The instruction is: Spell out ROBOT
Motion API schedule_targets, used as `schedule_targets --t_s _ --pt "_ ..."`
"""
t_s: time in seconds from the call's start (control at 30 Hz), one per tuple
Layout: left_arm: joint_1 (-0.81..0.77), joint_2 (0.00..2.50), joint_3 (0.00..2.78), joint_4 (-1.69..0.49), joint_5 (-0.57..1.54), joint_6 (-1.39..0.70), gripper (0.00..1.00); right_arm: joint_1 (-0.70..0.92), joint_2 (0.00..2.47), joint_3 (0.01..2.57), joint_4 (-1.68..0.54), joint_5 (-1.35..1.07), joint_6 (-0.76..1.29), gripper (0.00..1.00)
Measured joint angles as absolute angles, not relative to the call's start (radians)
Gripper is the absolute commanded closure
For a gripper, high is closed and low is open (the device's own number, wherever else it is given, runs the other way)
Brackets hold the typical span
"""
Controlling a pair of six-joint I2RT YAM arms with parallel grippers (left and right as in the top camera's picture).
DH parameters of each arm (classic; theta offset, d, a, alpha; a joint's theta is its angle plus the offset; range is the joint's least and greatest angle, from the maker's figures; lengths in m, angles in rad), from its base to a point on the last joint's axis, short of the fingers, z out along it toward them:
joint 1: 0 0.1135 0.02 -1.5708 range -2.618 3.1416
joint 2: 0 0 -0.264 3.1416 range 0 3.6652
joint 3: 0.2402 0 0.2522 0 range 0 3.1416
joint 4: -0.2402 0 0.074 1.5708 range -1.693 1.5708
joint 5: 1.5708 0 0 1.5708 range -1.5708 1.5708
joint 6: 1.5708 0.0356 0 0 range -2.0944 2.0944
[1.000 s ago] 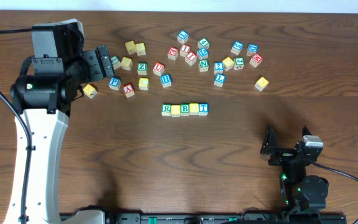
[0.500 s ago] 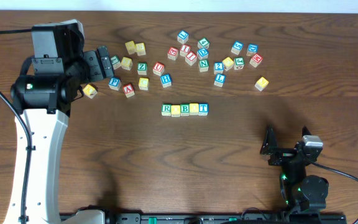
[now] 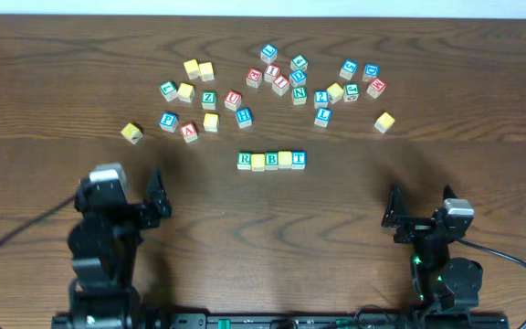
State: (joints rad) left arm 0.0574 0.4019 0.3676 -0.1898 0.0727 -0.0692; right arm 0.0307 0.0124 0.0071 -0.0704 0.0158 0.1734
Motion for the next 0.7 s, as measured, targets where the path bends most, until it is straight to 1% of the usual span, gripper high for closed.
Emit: schedule_targets --t_s 0.1,0.27,0.7 --pt "0.057 0.213 0.196 -0.077 0.072 -0.048 0.05 0.031 0.012 0.007 -0.07 0.015 0.173 0.01" --pt "0.057 0.023 0.031 -0.022 0.072 0.005 0.05 0.031 0.012 0.007 -0.07 0.015 0.173 0.01" --pt "0.057 0.011 0.019 -0.028 0.061 0.028 0.05 0.031 0.012 0.007 -0.07 0.015 0.173 0.01"
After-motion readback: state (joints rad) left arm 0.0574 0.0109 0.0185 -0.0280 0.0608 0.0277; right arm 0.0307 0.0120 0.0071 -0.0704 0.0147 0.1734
